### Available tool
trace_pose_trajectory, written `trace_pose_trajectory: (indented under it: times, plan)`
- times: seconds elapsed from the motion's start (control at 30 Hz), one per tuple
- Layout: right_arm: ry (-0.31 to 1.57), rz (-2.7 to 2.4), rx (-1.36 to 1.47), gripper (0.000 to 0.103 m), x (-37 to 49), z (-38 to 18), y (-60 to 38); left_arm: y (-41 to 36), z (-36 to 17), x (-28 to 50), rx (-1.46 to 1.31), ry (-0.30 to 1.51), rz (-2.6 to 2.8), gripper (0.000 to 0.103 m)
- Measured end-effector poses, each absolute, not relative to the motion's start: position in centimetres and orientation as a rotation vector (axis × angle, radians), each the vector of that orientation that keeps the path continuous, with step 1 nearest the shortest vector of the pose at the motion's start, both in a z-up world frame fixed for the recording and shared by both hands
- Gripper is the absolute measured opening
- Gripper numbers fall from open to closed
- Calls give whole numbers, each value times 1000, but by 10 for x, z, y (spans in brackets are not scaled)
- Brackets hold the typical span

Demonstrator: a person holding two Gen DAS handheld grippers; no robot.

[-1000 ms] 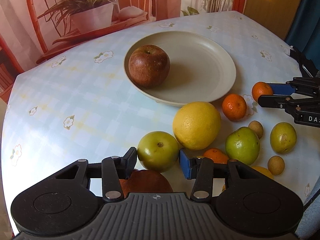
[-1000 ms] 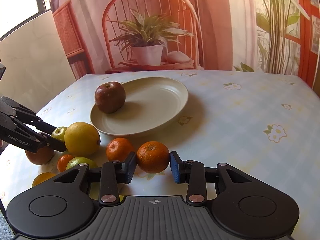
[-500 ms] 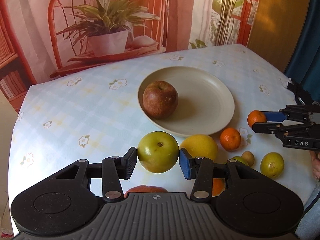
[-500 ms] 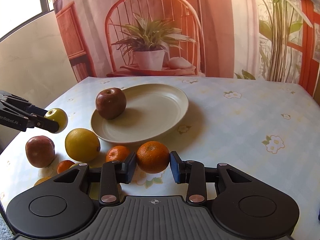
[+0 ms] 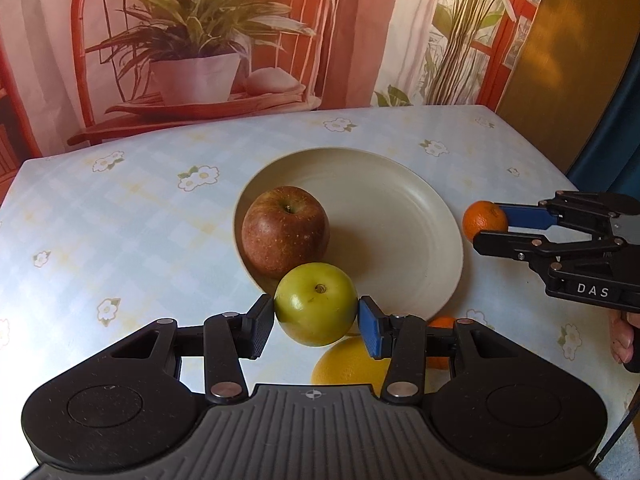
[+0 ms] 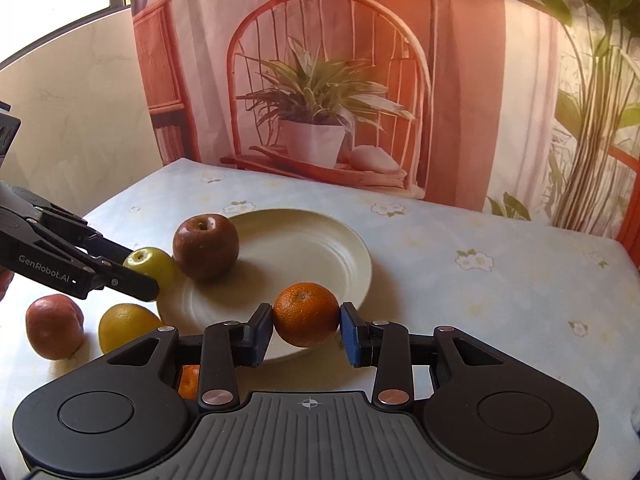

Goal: Organize fruits
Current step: 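Place the tangerine on the plate with the right gripper while the left carries the green apple there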

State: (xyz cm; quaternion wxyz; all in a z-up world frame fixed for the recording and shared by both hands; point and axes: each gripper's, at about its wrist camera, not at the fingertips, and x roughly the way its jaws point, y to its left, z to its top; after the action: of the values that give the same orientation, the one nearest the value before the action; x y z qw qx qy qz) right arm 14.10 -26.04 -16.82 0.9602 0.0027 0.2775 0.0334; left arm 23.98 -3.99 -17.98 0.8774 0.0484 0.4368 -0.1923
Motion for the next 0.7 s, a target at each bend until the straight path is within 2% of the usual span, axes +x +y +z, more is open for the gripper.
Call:
trace_pose_trajectory:
  times: [0.7]
  plan:
    - [604,86,-122,34,226,-196,-266,-58,-197,261,185,930,-412,48]
